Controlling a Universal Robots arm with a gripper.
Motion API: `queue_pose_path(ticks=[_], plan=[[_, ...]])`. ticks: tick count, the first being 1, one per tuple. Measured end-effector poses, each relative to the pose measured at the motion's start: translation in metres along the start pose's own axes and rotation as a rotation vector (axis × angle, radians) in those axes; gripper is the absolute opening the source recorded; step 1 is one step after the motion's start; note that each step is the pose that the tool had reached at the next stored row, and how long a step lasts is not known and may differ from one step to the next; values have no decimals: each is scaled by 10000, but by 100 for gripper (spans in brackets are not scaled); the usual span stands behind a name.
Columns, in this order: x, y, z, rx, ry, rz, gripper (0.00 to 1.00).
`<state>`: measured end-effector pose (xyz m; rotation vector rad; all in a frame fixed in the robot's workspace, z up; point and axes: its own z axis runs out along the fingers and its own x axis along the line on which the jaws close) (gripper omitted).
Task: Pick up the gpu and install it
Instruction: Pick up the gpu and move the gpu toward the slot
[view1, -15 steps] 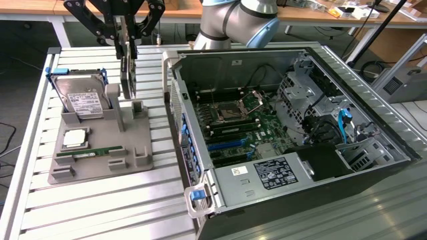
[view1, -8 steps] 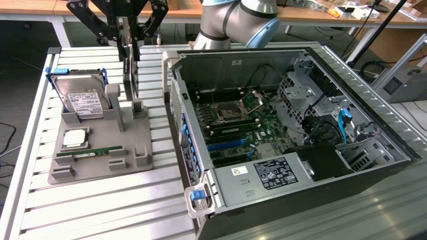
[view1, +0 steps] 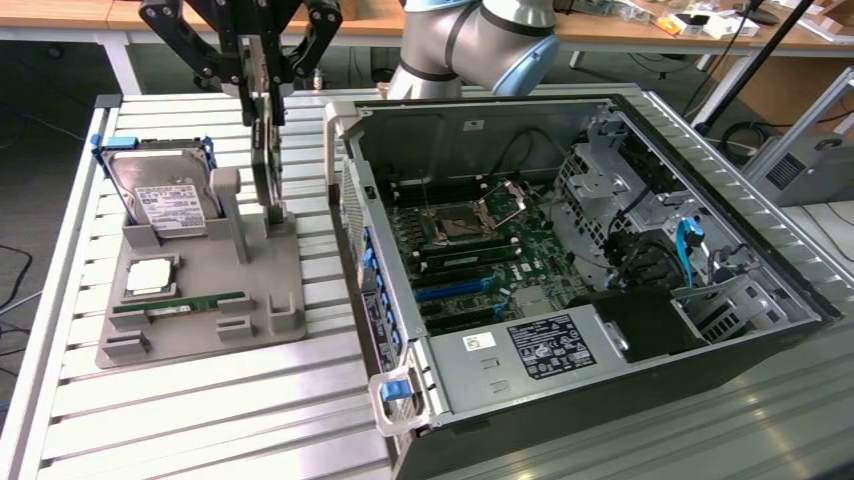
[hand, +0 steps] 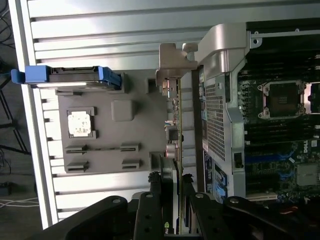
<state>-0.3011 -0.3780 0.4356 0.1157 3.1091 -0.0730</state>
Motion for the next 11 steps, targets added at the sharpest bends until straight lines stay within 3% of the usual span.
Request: queue_pose_path(ticks=[3, 6, 11], plan=[[-8, 0, 0, 67, -5, -3, 27], [-21, 2, 1, 175, -14, -5, 27], [-32, 2, 1, 279, -21, -8, 27]])
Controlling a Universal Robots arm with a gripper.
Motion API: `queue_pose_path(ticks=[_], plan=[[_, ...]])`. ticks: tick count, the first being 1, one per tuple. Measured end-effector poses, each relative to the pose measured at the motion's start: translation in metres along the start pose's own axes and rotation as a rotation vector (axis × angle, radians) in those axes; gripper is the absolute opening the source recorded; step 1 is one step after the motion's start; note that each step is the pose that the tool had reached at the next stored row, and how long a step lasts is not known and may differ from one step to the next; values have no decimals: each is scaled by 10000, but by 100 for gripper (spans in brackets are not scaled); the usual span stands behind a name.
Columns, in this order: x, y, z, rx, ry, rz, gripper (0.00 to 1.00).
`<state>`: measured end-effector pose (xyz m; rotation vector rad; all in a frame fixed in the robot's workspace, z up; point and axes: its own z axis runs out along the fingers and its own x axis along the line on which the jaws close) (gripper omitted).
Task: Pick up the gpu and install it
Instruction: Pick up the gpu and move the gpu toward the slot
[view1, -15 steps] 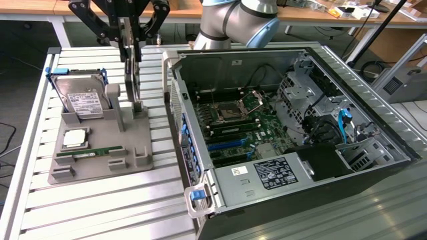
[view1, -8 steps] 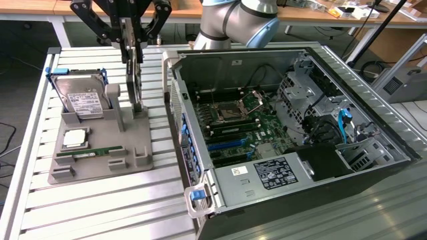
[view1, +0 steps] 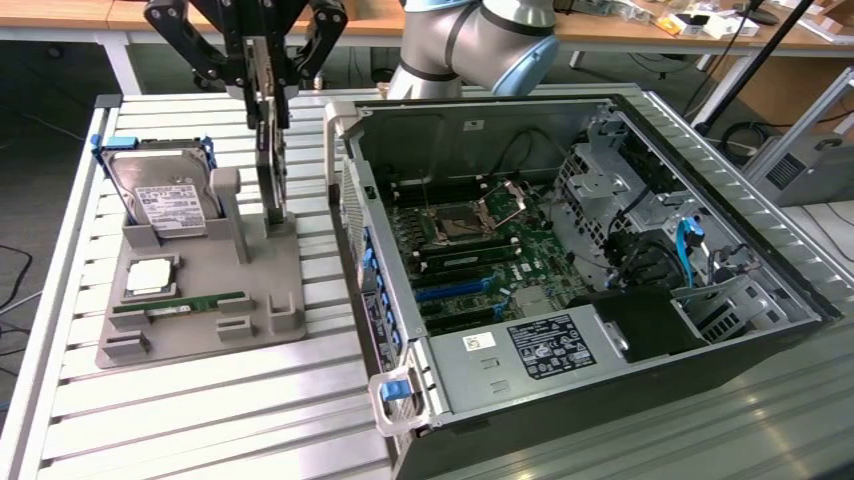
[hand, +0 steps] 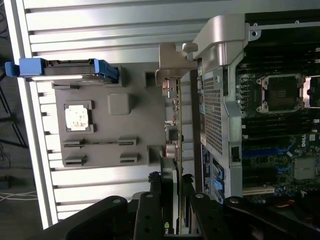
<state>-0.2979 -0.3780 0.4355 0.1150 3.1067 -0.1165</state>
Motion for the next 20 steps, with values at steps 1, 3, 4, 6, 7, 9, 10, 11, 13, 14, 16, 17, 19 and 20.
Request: queue_pose_path(ticks=[1, 3, 4, 6, 7, 9, 10, 11, 13, 14, 16, 17, 19, 20], plan=[[-2, 0, 0, 21, -1, -1, 27], [-7, 0, 0, 60, -5, -2, 27], [-9, 1, 0, 77, -6, -2, 27], [-15, 1, 0, 125, -9, -4, 27], [-22, 2, 0, 164, -11, -4, 27], [-36, 3, 1, 220, -17, -6, 27], [-41, 3, 1, 239, -18, -6, 27], [-45, 4, 1, 252, -19, -6, 27], [-54, 4, 1, 286, -21, -8, 27], [-60, 5, 1, 310, -23, -8, 27], [-69, 5, 2, 347, -26, -9, 27], [-71, 5, 2, 358, -27, -10, 27], [-77, 6, 2, 383, -28, -11, 27], [-80, 6, 2, 398, -30, -11, 27]])
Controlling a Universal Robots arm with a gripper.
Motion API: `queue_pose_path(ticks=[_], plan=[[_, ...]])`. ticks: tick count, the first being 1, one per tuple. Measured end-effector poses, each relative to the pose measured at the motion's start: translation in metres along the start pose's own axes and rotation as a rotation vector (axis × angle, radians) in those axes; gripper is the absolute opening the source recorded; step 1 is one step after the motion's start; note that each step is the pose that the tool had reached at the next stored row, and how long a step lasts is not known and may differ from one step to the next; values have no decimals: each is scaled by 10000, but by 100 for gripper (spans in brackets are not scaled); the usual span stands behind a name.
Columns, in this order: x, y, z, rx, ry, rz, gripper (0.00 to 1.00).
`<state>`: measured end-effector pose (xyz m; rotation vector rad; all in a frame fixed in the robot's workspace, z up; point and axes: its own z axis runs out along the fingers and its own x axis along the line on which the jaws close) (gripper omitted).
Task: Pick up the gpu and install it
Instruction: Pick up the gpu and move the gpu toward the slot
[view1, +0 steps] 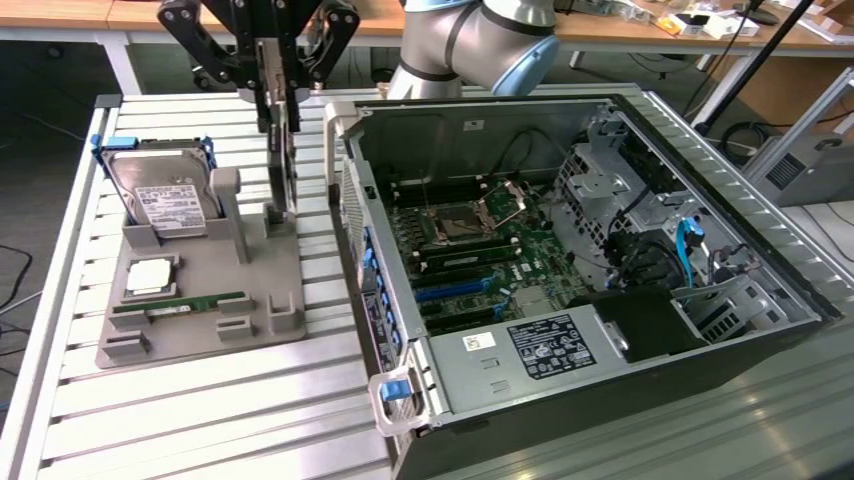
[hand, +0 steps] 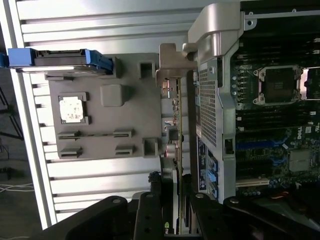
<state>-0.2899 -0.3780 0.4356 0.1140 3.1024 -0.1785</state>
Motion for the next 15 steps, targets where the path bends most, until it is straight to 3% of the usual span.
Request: queue_pose_path(ticks=[8, 15], plan=[[-25, 2, 1, 139, -11, -4, 27], [-38, 3, 1, 219, -16, -7, 27]])
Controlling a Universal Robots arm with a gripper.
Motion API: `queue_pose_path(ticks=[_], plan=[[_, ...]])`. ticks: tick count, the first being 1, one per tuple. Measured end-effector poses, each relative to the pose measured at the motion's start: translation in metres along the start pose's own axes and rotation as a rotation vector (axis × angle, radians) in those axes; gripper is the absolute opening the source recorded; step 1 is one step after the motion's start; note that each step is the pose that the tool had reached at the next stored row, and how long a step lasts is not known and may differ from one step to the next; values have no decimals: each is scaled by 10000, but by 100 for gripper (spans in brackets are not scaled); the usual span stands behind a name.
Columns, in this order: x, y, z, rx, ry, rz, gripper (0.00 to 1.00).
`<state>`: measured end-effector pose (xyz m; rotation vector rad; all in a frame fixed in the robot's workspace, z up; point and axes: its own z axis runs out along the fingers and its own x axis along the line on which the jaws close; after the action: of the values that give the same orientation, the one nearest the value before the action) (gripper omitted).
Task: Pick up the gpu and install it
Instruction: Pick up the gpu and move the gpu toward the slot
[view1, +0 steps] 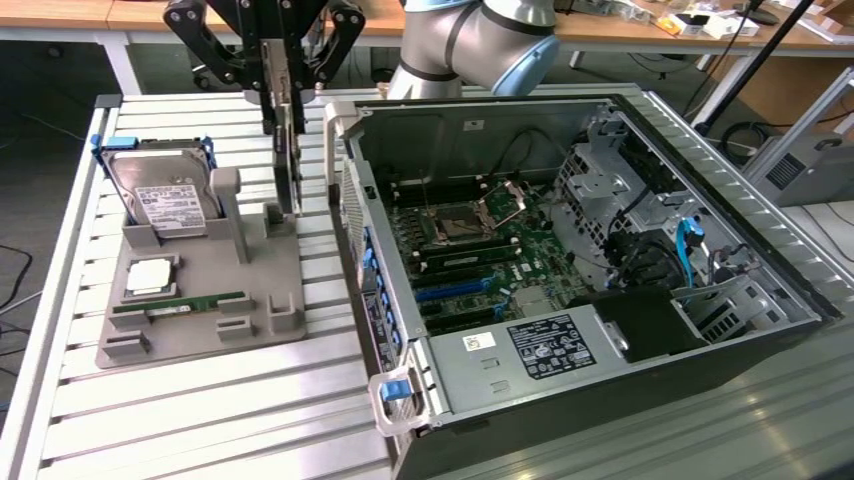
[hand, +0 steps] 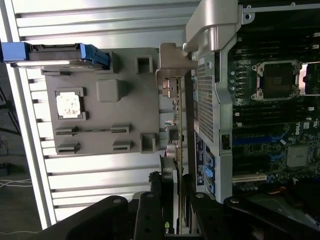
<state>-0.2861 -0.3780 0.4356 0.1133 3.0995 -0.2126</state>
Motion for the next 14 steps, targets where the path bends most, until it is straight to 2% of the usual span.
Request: queue_pose_path(ticks=[5, 14], plan=[[-13, 1, 0, 75, -5, -2, 27], [-36, 3, 1, 160, -12, -4, 27]])
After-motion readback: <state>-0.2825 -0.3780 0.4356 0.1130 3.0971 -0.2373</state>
